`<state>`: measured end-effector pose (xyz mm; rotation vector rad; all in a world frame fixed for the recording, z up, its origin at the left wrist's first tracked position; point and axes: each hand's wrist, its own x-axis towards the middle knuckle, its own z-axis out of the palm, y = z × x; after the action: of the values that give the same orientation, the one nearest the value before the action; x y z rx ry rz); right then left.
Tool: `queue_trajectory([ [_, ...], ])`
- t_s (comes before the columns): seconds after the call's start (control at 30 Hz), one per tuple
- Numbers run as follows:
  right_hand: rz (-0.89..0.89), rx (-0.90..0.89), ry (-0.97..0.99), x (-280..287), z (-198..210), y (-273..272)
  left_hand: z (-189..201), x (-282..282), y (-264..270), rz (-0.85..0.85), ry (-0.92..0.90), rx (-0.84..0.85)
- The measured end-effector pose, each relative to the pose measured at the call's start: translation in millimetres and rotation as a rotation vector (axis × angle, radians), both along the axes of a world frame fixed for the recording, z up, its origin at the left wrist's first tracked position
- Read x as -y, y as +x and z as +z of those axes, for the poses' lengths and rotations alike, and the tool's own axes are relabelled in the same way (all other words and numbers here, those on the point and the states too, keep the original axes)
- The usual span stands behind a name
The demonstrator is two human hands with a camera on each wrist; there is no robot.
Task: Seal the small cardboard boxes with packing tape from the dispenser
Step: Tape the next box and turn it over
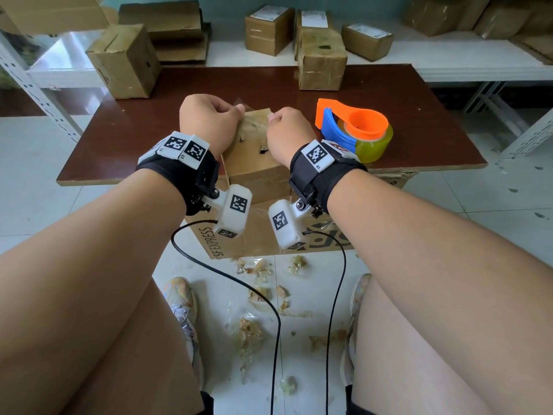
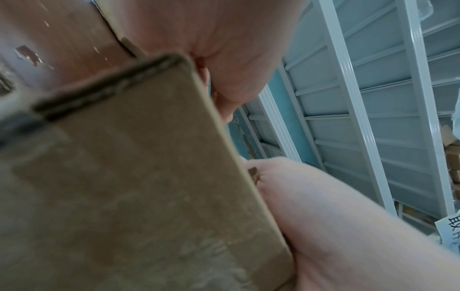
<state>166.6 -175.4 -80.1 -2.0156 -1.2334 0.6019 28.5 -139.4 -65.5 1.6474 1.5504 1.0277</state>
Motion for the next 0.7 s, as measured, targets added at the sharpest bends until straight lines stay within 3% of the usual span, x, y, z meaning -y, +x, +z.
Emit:
queue_trajectory([
  [0.47,0.008,0.023,-0.013,-3,-4,4,-8,-9,2,0.047,-0.034,-0.028],
  [0.6,-0.027,-0.034,-0.088,-5,-3,2,-11,-10,6,0.177,-0.2,0.132],
  [0.7,-0.026,-0.046,-0.088,-2,-1,4,-10,-8,4,0.099,-0.364,0.274],
])
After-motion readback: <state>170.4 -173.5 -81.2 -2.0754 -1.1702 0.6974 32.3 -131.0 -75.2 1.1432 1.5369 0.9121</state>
